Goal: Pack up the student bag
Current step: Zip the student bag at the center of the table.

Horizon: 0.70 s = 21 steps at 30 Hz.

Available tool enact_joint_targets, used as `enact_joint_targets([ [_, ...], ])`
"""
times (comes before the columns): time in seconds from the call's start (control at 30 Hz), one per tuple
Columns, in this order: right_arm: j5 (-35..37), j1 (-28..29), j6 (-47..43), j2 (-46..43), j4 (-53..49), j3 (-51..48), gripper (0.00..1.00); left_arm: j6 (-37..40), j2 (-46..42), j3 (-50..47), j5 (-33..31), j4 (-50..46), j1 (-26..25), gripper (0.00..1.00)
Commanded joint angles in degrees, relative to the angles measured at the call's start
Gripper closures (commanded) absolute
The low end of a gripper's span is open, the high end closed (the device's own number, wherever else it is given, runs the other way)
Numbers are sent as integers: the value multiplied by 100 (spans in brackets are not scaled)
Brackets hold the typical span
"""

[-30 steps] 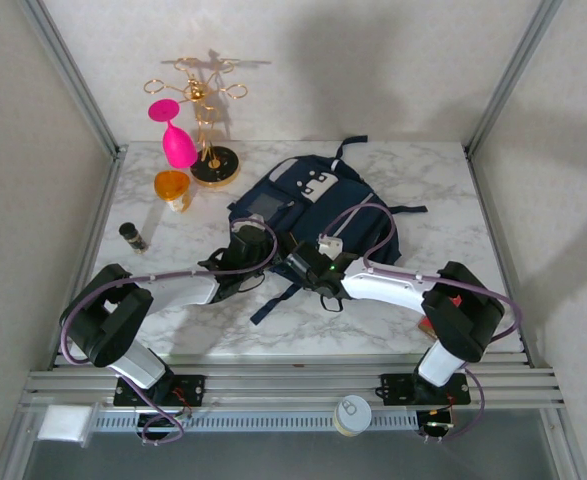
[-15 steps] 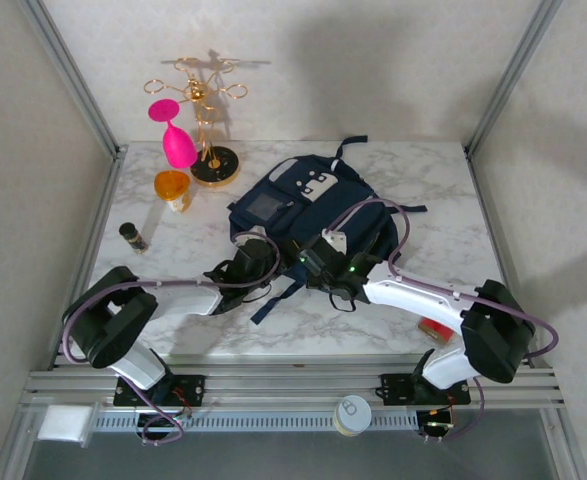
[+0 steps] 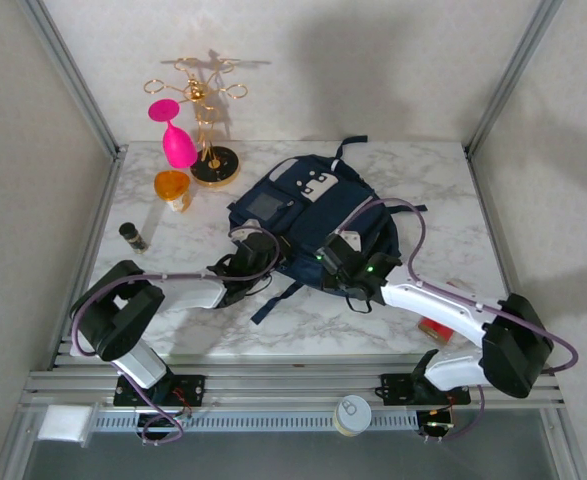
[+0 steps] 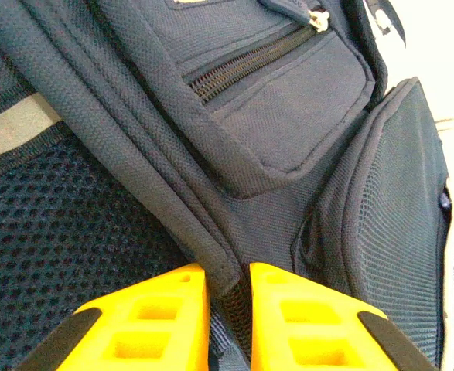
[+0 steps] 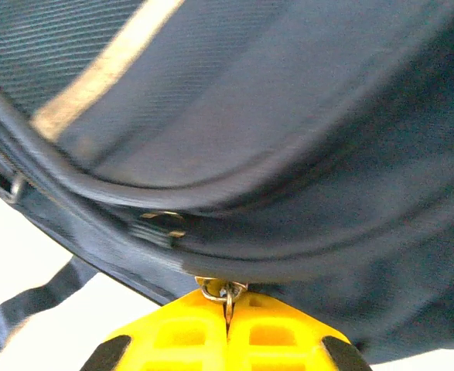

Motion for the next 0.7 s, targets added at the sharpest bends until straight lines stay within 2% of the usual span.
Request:
enact_joint_targets([
  [0.0,678,-107,-339,-196,-759,-24,100,574,-103,211,-202,-420,518,83],
  [0.1,264,-86,-784,-113,-524,112,100,827,-220,284,3,-632,590,76],
  [0.13,48,-72,-915,-95,-355,133,100,690,-295,265,157,-686,595,70],
  [0.2,-180,-41,-1014,-28,-185,171,100,259,-525,-84,366,-152,387,56],
  [0.23,-242,-39,-1035,-25,-121,164,100,-29,-631,-266,385,176,212,54],
  [0.37,-257,-79,-1004,-25,-17,110,100,-1133,-526,-314,666,427,-285,50],
  [0.5,-98,-125,-935,-15,-72,85,100,-2055,-269,-388,587,919,-745,45],
  [0.67,-183,-126,-946,-176,177,-126,100,-2384,321,52,579,1106,-957,46],
])
